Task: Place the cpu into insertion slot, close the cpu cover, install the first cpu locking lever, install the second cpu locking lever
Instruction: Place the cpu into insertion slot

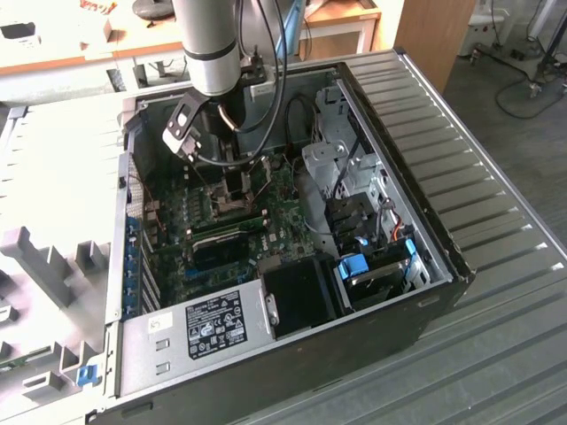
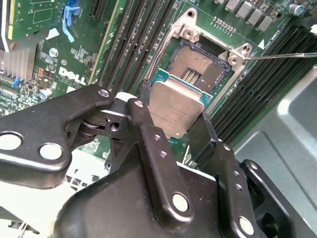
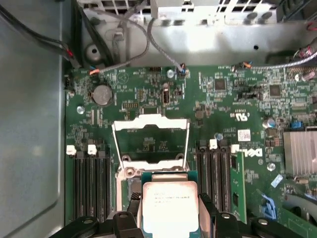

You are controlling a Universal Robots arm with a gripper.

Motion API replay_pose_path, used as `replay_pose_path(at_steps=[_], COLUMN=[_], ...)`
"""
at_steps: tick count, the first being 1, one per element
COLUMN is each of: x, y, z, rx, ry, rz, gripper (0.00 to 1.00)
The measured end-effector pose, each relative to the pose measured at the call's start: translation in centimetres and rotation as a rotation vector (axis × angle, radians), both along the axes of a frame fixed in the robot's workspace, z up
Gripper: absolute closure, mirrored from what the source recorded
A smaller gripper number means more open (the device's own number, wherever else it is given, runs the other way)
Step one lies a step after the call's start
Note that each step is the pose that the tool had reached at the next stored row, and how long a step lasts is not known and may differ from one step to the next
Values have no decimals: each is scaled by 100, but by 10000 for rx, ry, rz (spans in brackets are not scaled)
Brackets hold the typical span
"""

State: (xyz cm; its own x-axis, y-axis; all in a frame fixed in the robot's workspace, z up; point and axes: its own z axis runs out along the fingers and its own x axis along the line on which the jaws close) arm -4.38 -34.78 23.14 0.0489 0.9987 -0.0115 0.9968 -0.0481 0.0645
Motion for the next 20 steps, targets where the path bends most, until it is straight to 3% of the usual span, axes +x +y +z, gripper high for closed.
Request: replay_pose_path(at_steps=[1,5,12,20], x=[0,0,0,-40], y=[-1,-1,-1,-1], z=[1,2,-2,-10], rx=[-5,-6,-11,-8], ry=[58,143,143,143], rz=[2,2,736,531], gripper=[46,46,46,46])
